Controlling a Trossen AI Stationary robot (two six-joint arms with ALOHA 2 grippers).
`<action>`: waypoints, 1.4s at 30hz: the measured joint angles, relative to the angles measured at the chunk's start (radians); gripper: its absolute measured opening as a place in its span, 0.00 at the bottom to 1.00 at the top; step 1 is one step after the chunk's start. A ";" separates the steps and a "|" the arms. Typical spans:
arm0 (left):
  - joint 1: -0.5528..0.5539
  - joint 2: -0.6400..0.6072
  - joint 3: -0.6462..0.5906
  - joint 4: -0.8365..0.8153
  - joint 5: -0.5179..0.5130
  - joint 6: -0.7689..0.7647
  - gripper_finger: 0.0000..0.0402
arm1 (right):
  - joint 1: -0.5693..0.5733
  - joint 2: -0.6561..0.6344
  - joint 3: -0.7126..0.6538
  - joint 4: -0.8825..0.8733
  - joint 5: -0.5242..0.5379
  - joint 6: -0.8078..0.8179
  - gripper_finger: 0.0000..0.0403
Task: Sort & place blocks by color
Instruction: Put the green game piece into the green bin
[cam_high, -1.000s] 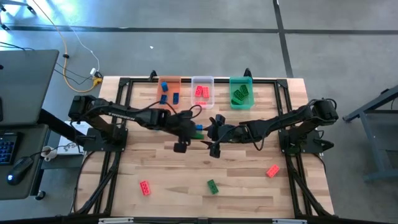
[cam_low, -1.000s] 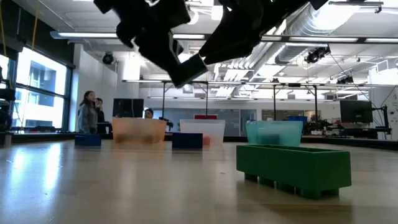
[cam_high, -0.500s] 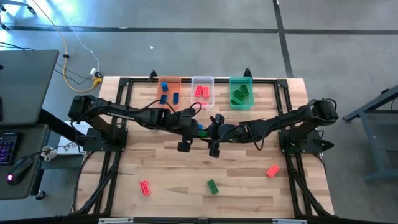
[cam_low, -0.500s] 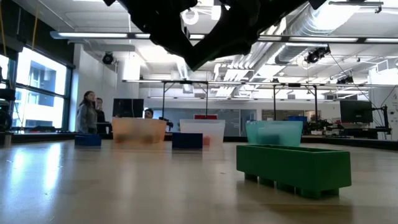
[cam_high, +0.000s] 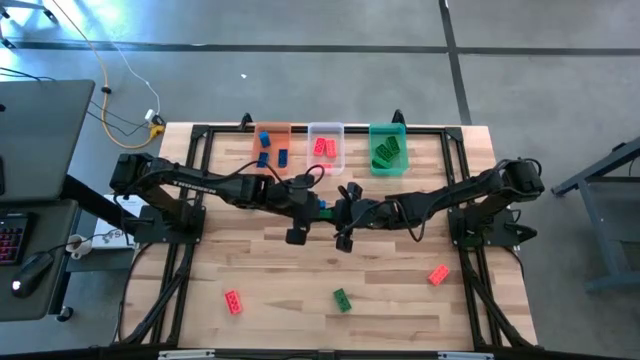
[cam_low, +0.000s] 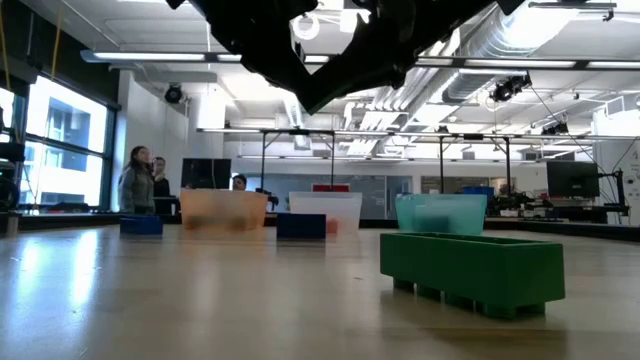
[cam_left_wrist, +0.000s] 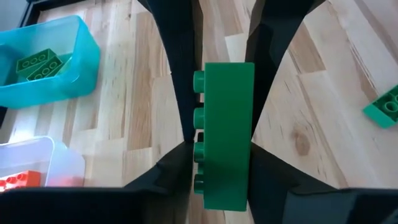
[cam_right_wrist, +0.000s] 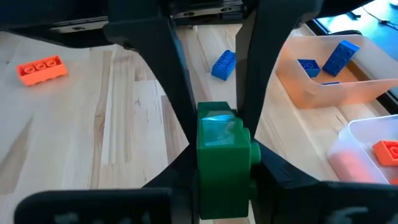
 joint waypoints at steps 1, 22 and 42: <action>0.000 0.000 0.000 0.000 0.000 0.000 0.30 | 0.000 0.000 0.000 -0.002 0.001 0.003 0.17; -0.013 0.000 0.000 -0.337 -0.220 -0.162 0.58 | -0.050 -0.002 0.000 -0.329 0.204 0.130 0.17; -0.288 0.000 -0.086 -0.613 -0.144 -0.436 0.58 | -0.320 -0.003 0.000 -0.594 0.430 0.186 0.17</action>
